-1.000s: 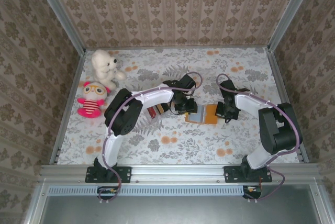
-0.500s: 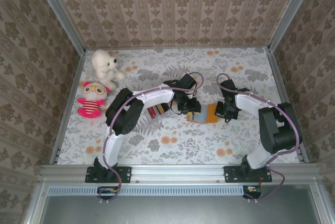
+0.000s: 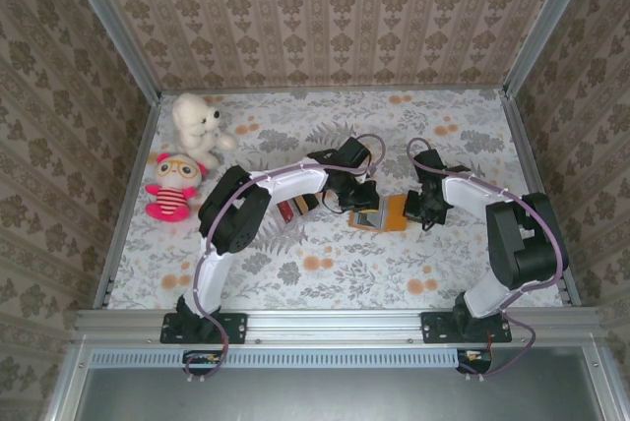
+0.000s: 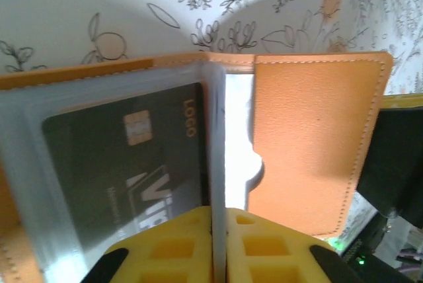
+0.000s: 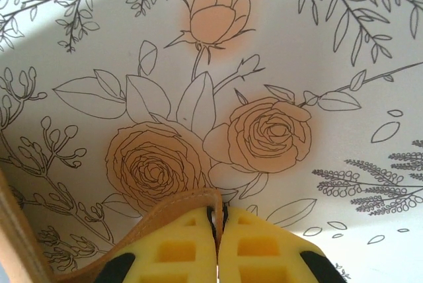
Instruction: Take the credit cards out of the card holder
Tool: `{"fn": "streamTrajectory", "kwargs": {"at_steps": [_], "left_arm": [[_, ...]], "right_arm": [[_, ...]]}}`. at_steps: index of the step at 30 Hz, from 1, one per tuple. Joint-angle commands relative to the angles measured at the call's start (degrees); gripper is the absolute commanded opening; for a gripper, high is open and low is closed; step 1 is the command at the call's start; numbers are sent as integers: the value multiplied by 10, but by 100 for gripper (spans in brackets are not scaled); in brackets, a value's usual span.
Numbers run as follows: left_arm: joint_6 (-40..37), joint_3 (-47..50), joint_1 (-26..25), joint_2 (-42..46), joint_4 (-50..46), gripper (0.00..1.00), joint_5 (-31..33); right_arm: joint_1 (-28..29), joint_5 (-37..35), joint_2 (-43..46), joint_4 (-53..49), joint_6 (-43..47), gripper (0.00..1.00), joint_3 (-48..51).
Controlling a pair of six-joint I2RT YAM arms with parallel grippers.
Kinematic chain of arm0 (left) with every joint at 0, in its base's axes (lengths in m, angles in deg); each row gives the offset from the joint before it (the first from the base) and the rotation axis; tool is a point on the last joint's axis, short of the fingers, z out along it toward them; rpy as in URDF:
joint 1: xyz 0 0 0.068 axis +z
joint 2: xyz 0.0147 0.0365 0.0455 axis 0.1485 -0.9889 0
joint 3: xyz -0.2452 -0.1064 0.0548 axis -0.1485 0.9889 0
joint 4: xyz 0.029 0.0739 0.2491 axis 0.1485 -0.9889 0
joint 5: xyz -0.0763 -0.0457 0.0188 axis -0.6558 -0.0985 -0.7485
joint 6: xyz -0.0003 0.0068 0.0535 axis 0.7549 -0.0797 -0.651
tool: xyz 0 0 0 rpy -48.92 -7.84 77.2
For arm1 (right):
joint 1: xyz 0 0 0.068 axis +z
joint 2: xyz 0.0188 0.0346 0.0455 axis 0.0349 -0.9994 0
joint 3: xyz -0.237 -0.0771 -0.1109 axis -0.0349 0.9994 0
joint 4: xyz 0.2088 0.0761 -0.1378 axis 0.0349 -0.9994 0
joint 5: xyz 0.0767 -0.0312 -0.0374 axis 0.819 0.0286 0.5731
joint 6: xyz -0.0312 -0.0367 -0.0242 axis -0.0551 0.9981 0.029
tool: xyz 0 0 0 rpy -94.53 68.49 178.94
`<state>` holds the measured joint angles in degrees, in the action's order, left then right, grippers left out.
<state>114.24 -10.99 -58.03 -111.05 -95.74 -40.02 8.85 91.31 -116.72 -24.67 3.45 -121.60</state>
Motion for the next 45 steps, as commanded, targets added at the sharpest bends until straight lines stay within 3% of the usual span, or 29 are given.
{"fn": "streamTrajectory", "kwargs": {"at_steps": [1,7,18,21,28,36,45], "left_arm": [[-19,10,5,31,-40,7,36],[-24,32,4,67,-80,4,95],[-24,19,-13,80,-119,4,149],[-23,1,-17,74,-135,13,160],[-23,-7,-21,76,-100,33,104],[-17,-4,-24,69,-52,41,43],[-13,7,-24,72,-30,46,34]], "right_arm": [[0,5,32,-23,8,11,-18],[0,46,82,-47,-5,28,-34],[5,131,192,-16,-43,40,-33],[7,146,203,4,-55,42,-23],[7,127,195,-6,-56,42,-23],[3,85,207,-26,-54,42,-27],[1,82,206,-23,-53,41,-31]]}}
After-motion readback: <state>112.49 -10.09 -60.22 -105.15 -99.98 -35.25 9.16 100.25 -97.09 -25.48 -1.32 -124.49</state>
